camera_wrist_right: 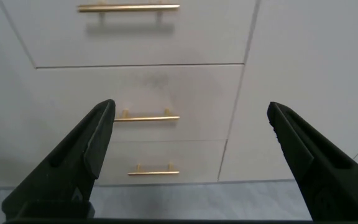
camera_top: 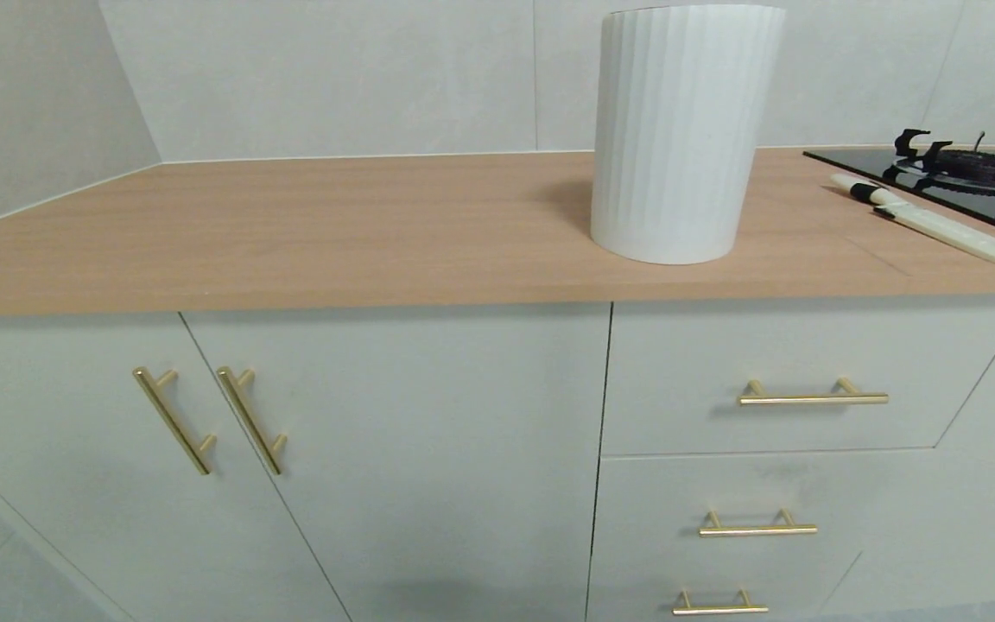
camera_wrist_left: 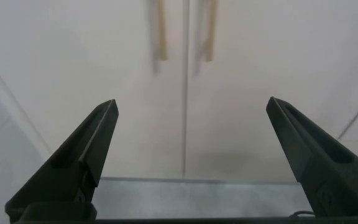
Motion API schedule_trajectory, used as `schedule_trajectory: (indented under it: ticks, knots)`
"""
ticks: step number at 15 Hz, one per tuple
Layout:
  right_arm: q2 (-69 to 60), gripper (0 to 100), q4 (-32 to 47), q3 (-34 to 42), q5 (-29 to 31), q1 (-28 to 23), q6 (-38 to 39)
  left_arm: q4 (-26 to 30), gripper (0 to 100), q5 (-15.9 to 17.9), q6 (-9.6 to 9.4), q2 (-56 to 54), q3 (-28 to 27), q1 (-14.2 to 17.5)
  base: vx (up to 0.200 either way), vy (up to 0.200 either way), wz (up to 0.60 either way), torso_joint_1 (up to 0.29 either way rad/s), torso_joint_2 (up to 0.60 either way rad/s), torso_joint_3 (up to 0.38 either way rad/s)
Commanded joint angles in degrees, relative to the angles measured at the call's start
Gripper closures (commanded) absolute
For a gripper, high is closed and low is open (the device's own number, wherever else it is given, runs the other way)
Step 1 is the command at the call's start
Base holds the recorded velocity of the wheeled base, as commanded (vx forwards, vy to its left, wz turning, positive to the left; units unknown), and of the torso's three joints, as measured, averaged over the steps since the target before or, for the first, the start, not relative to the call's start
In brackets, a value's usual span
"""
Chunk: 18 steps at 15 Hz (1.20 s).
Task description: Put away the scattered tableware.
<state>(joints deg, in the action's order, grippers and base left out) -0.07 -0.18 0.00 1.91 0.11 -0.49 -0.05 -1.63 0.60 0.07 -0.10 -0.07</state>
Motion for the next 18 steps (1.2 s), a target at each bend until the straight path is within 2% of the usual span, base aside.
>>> schedule_trajectory:
  ticks: [1,5,11,15,18]
  knots:
    - [0.07,0,0.01,0.0,-0.07,-0.02,-0.04,-0.04,0,-0.04,0.02,0.01,0.1,-0.01,0.0,-0.2,0.0,0.002,0.0,0.012]
    - [0.07,0,0.01,0.0,0.02,-0.02,-0.04,-0.04,0,-0.04,0.02,0.01,0.1,-0.01,0.0,-0.2,0.0,0.002,0.0,0.005]
    - [0.07,0,0.01,0.0,0.02,-0.02,0.05,-0.04,0,-0.04,0.02,0.01,0.01,-0.01,0.0,0.0,0.0,0.0,0.0,0.0]
    - [0.07,0,0.01,0.0,0.02,-0.02,0.05,-0.04,0,-0.12,0.02,0.01,0.01,-0.01,0.2,0.0,0.0,-0.004,0.0,0.002]
    - [0.07,0,0.01,0.0,0.02,-0.02,-0.04,-0.04,0,-0.12,0.11,0.01,0.01,-0.01,0.0,0.0,0.0,0.0,0.0,0.0]
